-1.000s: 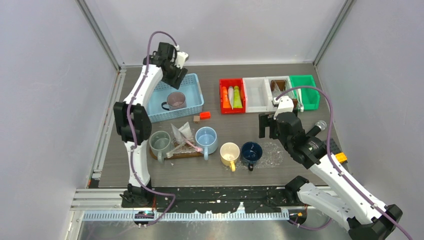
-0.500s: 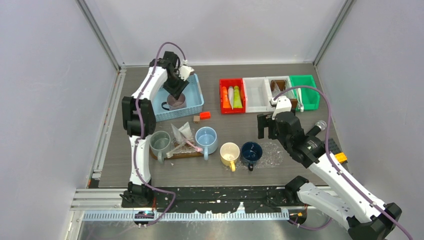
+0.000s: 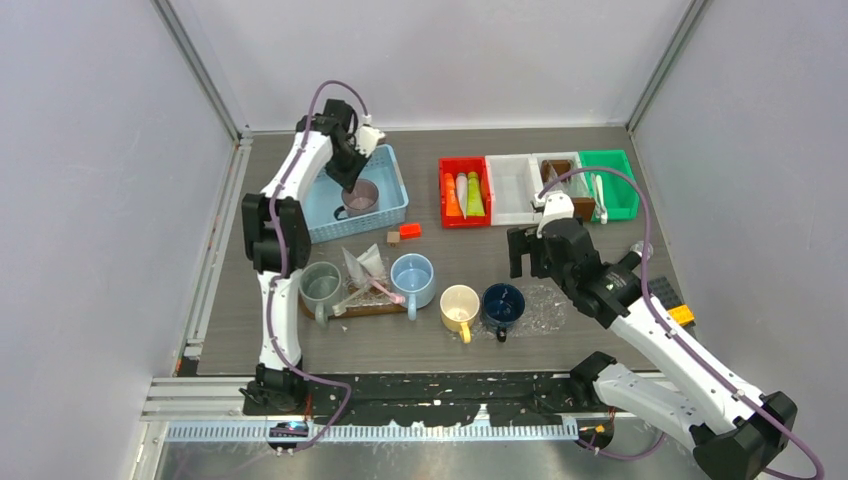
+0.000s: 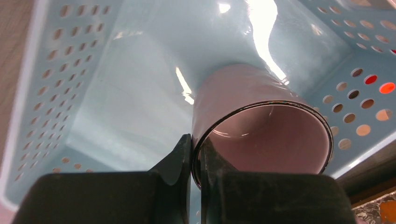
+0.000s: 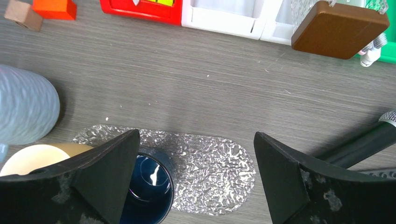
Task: Prepare toiletry sets of a toothbrush and toothpaste on the tray
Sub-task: Pick up the cup from the storage box.
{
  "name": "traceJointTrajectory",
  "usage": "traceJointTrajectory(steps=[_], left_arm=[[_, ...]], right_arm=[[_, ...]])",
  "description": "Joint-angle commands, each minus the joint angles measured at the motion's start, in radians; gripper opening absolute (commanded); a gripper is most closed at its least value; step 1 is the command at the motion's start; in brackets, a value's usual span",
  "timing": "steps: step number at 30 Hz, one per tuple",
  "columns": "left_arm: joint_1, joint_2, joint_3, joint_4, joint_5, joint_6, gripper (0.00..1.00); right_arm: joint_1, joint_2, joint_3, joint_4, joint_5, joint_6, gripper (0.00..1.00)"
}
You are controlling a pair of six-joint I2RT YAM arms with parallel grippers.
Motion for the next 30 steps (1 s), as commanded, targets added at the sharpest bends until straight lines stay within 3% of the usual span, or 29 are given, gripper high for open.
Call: traceJointTrajectory(steps=[1,9,17,30], left_arm=[[0.010,-0.155,0.020,0.090,-0.045,-0.096,0.00],[0.010,-0.302,-0.059,0.201,-0.123,-0.372,0.00],[-0.019,-0.456,-0.156,0.207,-0.237,-0.662,0.00],[-0.293,-0.625,-0.234,0.149,-0.449,-0.958,0.00]], right_arm=[[-0.002,-0.003,0.073,0.021,0.003,0.045,1.00],[-0.002,0.076,0.175,0.001,0.014,0.125,1.00],[-0.002,0.102,0.239,0.023,-0.062,0.127,0.99],[-0.002,0.221,0.384,0.111,-0.193,0.183,0.92]])
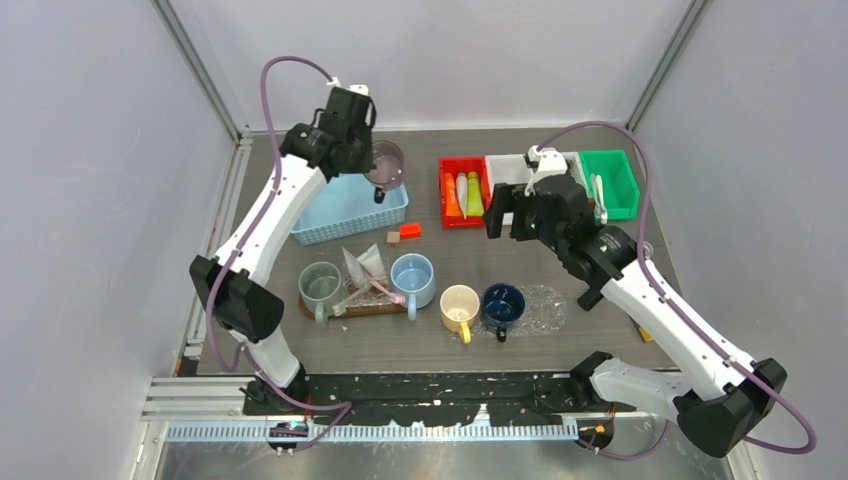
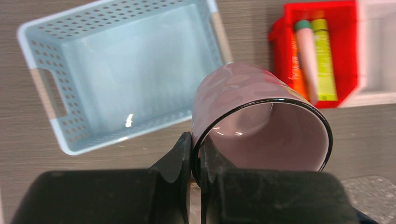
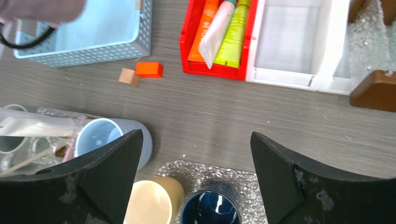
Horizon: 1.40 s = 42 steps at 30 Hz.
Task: Prepare toiletry sets of a toothbrush and toothpaste on the tray
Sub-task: Pick up the cup from the storage box.
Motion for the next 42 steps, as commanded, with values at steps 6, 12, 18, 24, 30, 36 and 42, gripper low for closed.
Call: traceJointTrajectory(steps=[6,12,18,24,30,36,42], left_arm=[[-0.180,-0.064,0.010,0.040,-0.088,-0.205,0.00],[-0.257,-0.037,-0.008,0.075,-0.115,-0.251,0.00],[-0.318,-0.029,-0.053,0.123,-0.152,-0.283,0.00],[-0.358,-0.020,-0.055,0.131,-0.193,-0.288,0.00],[-0.381,-0.030,-0.080,0.164,-0.205,-0.303,0.00],[-0.396,-0.035,-0.093,0.188,-0.208,-0.319,0.00],[-0.413,-0.031,-0.097,0.210,-0.196,-0.328,0.00]], right_arm=[[0.014,0.129,0.210,0.089,-0.055,0.059,0.83],[0.098,0.239,0.345,0.044,0.074,0.079,0.77],[0.155,0.310,0.374,0.060,0.201,0.111,0.72],[0.158,0.357,0.358,0.079,0.222,0.133,0.68],[0.160,0.392,0.340,0.081,0.251,0.137,0.60],[0.159,0.406,0.318,0.073,0.278,0.141,0.50],[0.159,0.413,0.299,0.062,0.303,0.127,0.44]])
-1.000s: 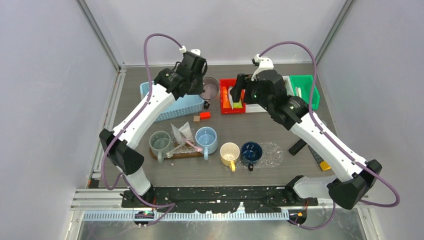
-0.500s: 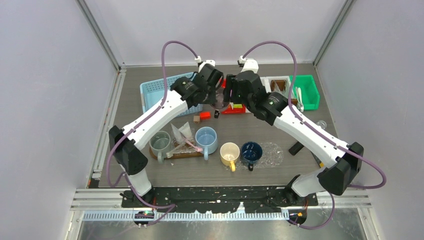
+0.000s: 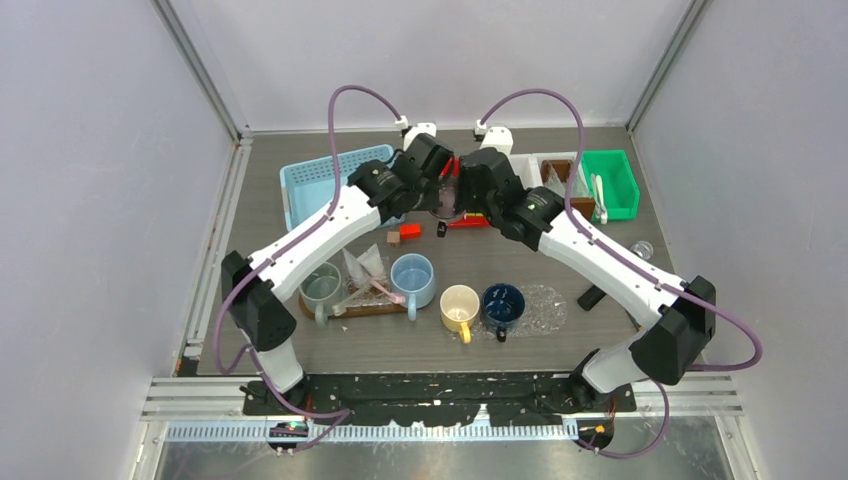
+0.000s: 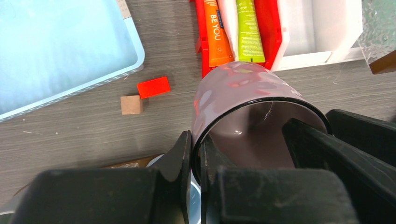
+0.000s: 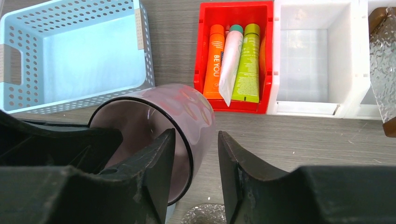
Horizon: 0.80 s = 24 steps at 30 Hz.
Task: Prepare toiletry sets of a toothbrush and toothpaste on the tray
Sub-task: Pick up the cup from the storage box.
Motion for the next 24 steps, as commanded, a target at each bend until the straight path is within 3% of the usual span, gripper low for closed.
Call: traceJointTrajectory(steps=[1,8,11,13,17,24], left_arm=[[-0.021,-0.040,0.008,0.131,-0.020,-0.041,0.00],[-0.045,-0.037,-0.010,0.180,0.010,-0.059,0.00],[-0.053,-0.035,-0.015,0.192,0.029,-0.061,0.05],[-0.056,-0.042,-0.026,0.216,0.054,-0.059,0.14],[-0.058,-0.086,-0.081,0.301,0.110,-0.046,0.39],[-0.057,-0.252,-0.249,0.472,0.136,0.051,0.72]], right_arm=[[0.001,0.004,-0.010,0.019,0.054,-0.001,0.41],[0.001,-0.016,-0.040,0.005,0.109,-0.035,0.24],[0.000,-0.031,-0.044,-0.016,0.138,-0.055,0.05],[-0.001,-0.058,-0.051,-0.031,0.154,-0.067,0.01],[-0.019,-0.107,-0.063,-0.066,0.164,-0.087,0.00],[-0.057,-0.181,-0.069,-0.143,0.125,-0.171,0.00]])
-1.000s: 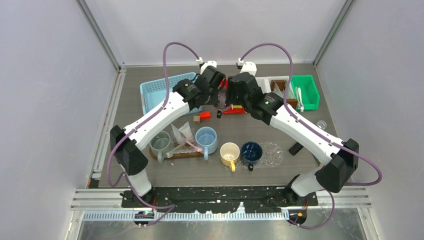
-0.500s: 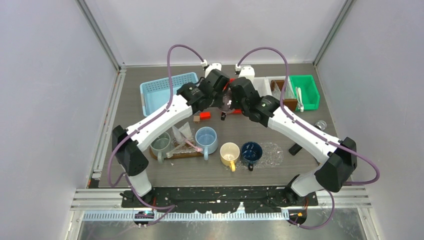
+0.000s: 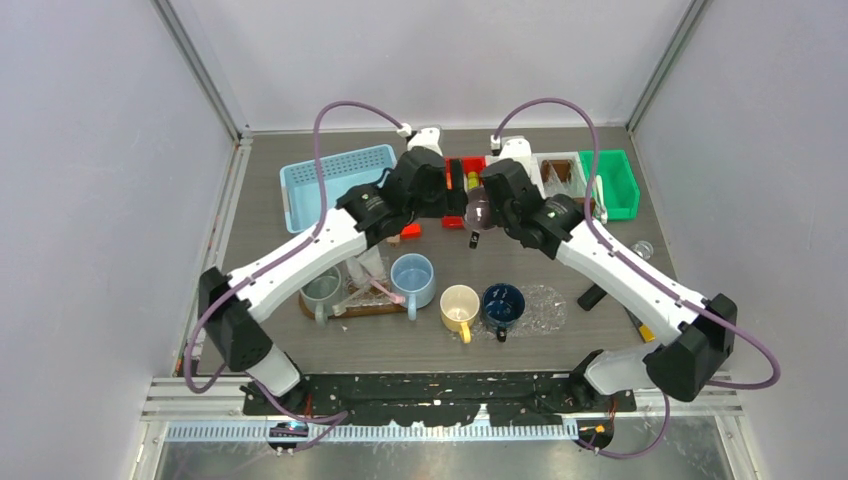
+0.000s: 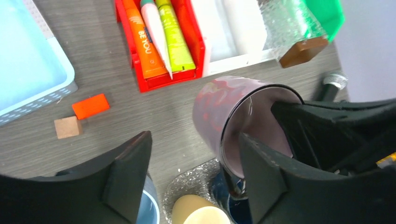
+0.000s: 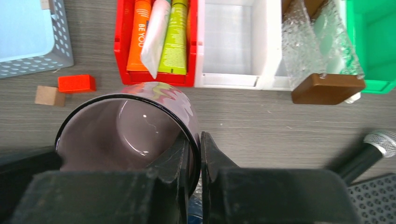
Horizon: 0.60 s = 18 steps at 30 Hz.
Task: Prepare toiletry sets of a toothbrush and toothpaste on the tray
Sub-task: Pick up the cup from the storage box.
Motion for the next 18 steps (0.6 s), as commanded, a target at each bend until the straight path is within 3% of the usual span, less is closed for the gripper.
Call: traceJointTrajectory(steps=[1,6,10,18], left_arm=[[-0.003,-0.163,-0.076,0.179,0.016,0.098,0.76],[0.002,-0.264,-0.117,0.110,-0.048,0.228,0.94],[0.036,-0.329,-0.126,0.002,-0.099,0.295,0.98],[0.312,-0.521,-0.193,-0.148,-0.022,0.333,1.00]], right_arm=[[-0.030,-0.113,0.006,-0.004,-0.003,-0.068,0.00],[-0.073,-0.199,-0.029,-0.078,-0.089,-0.179,0.00],[-0.124,-0.280,-0.070,-0.141,-0.088,-0.246,0.00],[-0.249,-0.423,-0.210,-0.204,-0.153,-0.361,0.00]])
